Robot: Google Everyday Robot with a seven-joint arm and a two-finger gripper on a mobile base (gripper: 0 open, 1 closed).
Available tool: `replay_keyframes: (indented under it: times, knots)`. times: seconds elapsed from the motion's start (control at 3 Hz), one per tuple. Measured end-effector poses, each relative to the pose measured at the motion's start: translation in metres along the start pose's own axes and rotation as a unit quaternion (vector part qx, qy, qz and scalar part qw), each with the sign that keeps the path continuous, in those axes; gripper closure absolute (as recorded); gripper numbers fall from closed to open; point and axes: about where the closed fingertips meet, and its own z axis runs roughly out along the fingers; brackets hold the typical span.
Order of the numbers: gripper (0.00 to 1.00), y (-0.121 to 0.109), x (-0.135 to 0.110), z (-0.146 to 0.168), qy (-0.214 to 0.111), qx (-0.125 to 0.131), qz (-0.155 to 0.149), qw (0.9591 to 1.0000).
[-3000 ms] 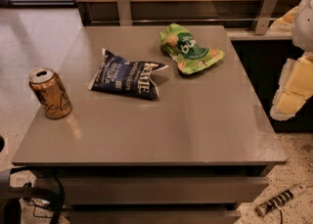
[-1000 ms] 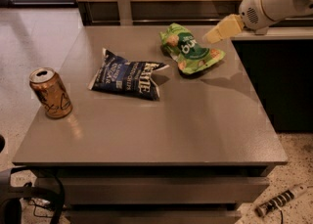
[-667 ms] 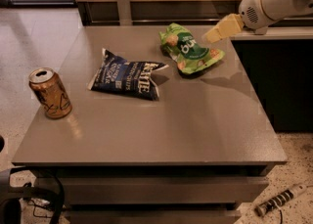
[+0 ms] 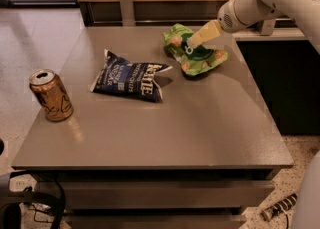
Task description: Move green rice chip bag near orange can
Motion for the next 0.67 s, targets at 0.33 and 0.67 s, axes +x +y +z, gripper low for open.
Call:
replay_keyframes:
  times: [0.33, 0.67]
  knots:
    - [0.0, 0.004, 0.006, 0.037, 0.019, -0.02, 0.015, 0.9995]
    - [0.02, 0.021, 0.02, 0.054, 0.038, -0.035, 0.028, 0.9983]
